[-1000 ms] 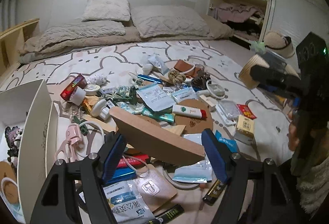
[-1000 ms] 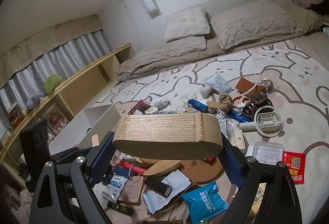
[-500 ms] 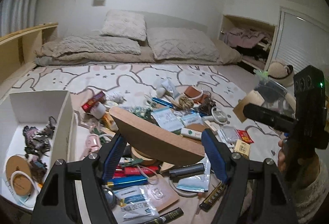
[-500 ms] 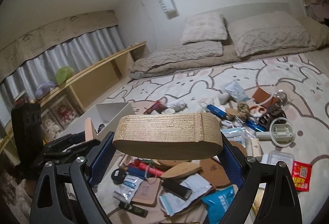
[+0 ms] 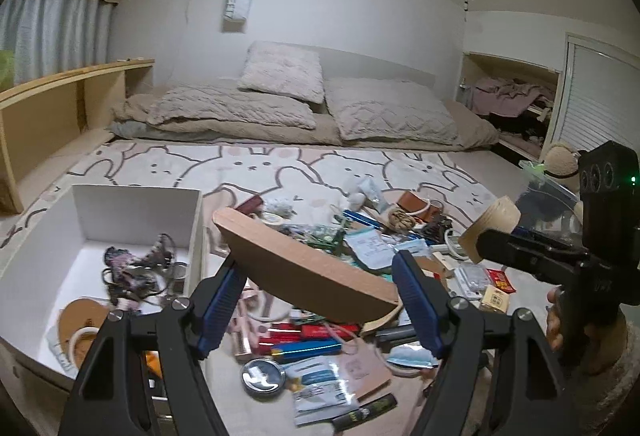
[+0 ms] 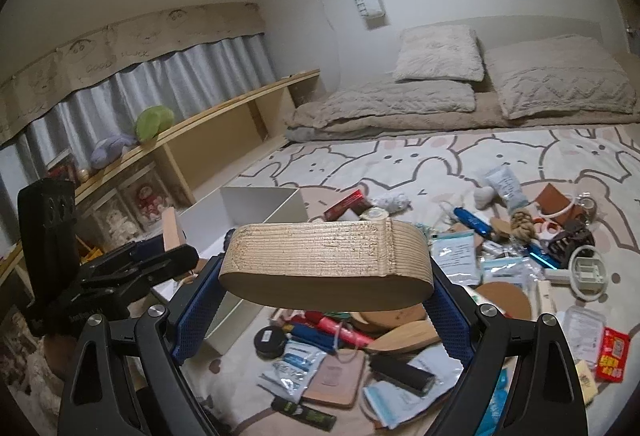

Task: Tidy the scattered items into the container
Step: 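Carry the oval block and curved piece in both tools over the white box, then lower the oval block into the box and open the right tool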

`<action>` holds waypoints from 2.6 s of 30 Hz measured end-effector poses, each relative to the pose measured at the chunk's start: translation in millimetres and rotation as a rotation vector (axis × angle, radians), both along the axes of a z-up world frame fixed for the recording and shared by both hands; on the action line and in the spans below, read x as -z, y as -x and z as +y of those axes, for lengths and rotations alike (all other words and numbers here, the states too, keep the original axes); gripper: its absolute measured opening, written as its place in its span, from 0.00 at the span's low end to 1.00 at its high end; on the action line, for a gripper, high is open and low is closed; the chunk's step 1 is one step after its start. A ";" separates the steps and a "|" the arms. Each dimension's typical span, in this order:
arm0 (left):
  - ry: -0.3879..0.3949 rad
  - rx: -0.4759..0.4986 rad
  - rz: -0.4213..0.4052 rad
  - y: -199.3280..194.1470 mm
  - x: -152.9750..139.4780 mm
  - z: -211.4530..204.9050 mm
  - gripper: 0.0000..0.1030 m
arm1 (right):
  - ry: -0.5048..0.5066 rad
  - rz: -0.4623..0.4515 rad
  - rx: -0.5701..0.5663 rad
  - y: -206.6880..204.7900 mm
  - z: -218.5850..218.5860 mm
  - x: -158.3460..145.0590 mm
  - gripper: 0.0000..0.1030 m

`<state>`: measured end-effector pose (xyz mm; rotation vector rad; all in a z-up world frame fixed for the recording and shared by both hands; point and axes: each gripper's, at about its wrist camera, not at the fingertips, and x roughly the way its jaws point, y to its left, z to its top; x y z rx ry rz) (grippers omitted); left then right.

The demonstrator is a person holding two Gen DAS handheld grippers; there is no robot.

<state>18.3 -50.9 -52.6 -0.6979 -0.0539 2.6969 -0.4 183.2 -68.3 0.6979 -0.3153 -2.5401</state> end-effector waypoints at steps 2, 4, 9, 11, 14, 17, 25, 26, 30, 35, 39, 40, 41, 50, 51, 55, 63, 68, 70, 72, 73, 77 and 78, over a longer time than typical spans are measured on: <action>0.002 -0.013 0.004 -2.2 -1.3 -8.8 0.73 | -0.001 -0.005 -0.011 1.6 -7.6 0.1 0.91; 0.005 -0.028 0.007 -4.3 -2.2 -19.1 0.73 | -0.001 -0.011 -0.025 4.3 -16.0 0.5 0.91; 0.008 -0.069 0.007 -7.9 -3.3 -47.7 0.73 | -0.001 -0.023 -0.066 11.2 -39.8 1.7 0.91; 0.009 -0.092 0.007 -9.0 -2.6 -61.9 0.73 | -0.005 -0.026 -0.085 13.8 -51.3 1.4 0.91; 0.007 -0.123 0.005 -9.0 -1.4 -80.7 0.73 | -0.021 -0.027 -0.111 17.0 -67.7 1.0 0.91; 0.011 -0.152 0.003 -9.1 0.6 -96.1 0.73 | -0.035 -0.031 -0.136 21.3 -84.8 0.8 0.91; 0.013 -0.222 -0.009 -6.6 9.7 -136.9 0.73 | -0.064 -0.053 -0.186 33.2 -119.9 4.0 0.91; 0.015 -0.228 -0.010 -5.7 10.2 -140.8 0.73 | -0.070 -0.057 -0.191 34.9 -123.3 4.3 0.91; 0.021 -0.254 -0.019 1.7 8.8 -161.5 0.73 | -0.103 -0.069 -0.218 46.3 -140.7 2.5 0.91; -0.041 -0.235 -0.059 15.6 6.9 -186.7 0.73 | -0.168 -0.077 -0.287 65.4 -170.5 -3.9 0.91; -0.050 -0.243 -0.085 28.6 9.6 -200.0 0.73 | -0.226 -0.085 -0.344 78.1 -198.3 -4.2 0.91; -0.054 -0.243 -0.096 33.1 10.2 -203.6 0.73 | -0.251 -0.085 -0.354 81.6 -206.6 -3.4 0.91; -0.055 -0.244 -0.104 37.6 10.1 -205.9 0.73 | -0.277 -0.085 -0.364 85.1 -214.4 -2.2 0.91; 0.057 -0.249 -0.116 64.3 0.7 -216.4 0.73 | -0.668 -0.049 -0.402 125.1 -270.1 20.1 0.91; 0.061 -0.248 -0.120 67.1 0.6 -217.7 0.73 | -0.720 -0.048 -0.405 129.7 -275.0 24.3 0.91; 0.063 -0.244 -0.133 74.4 3.7 -221.8 0.73 | -0.869 -0.044 -0.439 140.2 -291.6 37.8 0.91; 0.046 -0.252 -0.148 75.6 14.0 -234.0 0.73 | -1.151 -0.078 -0.560 150.1 -328.4 72.7 0.90; 0.038 -0.269 -0.134 69.8 13.7 -243.1 0.73 | -1.280 -0.099 -0.649 147.3 -347.7 96.4 0.90; 0.043 -0.270 -0.122 66.1 10.9 -245.6 0.73 | -1.357 -0.097 -0.686 143.0 -354.4 109.1 0.90; 0.047 -0.272 -0.107 62.4 7.6 -248.2 0.73 | -1.393 -0.098 -0.716 139.9 -358.3 116.1 0.90; 0.047 -0.273 -0.099 60.4 5.7 -249.8 0.73 | -1.390 -0.099 -0.728 138.9 -360.1 116.1 0.90; 0.031 -0.274 -0.082 55.1 -0.1 -256.7 0.73 | -1.264 -0.092 -0.883 122.9 -362.0 103.6 0.91; 0.030 -0.274 -0.081 54.6 -0.6 -258.0 0.73 | -1.246 -0.077 -0.900 119.2 -360.3 100.2 0.91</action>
